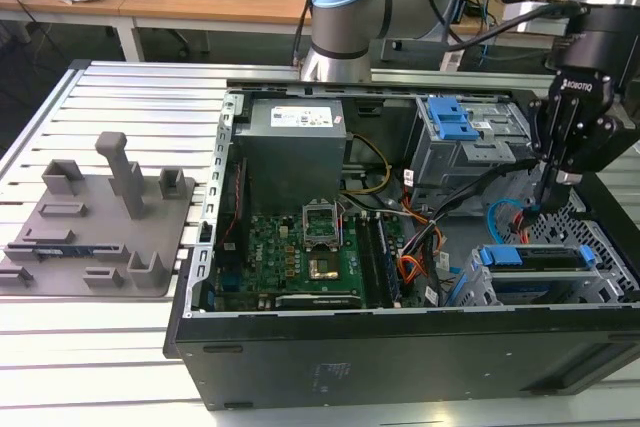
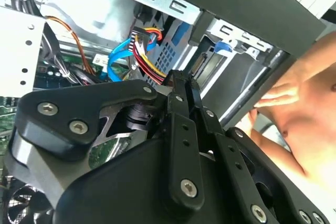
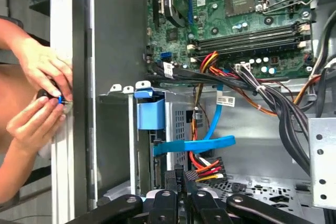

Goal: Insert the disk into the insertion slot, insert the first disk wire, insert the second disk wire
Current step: 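Insert the first disk wire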

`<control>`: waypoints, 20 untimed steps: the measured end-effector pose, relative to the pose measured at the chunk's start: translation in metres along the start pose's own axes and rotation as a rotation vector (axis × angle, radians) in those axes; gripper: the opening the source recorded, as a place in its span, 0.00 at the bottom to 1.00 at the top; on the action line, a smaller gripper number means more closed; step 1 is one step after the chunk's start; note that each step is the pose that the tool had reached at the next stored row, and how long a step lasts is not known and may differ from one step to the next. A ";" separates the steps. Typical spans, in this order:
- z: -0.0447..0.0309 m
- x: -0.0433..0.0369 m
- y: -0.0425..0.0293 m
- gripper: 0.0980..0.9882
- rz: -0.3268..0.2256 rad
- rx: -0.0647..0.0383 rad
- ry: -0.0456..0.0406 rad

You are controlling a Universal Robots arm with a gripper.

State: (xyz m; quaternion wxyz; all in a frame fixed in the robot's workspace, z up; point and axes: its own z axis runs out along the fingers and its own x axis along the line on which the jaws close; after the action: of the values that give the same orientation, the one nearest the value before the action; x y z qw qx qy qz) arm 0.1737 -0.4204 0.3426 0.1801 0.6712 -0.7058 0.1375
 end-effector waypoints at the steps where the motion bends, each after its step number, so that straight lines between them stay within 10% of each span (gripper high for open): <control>1: 0.0005 0.0013 -0.0003 0.07 -0.001 0.000 -0.0109; 3: 0.0018 0.0050 -0.0005 0.07 0.000 -0.002 -0.0287; 4: 0.0037 0.0109 -0.0009 0.07 0.002 -0.005 -0.0579; 5: 0.0045 0.0160 -0.0017 0.07 0.002 -0.006 -0.0690; 8: 0.0071 0.0254 -0.0075 0.07 -0.002 -0.013 -0.0816; 13: 0.0111 0.0338 -0.0094 0.07 -0.010 -0.017 -0.1838; 20: 0.0171 0.0470 -0.0121 0.07 -0.016 -0.020 -0.2555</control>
State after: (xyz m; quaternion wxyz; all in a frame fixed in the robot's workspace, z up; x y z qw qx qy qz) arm 0.1830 -0.4708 0.3473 0.0964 0.6869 -0.7190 0.0424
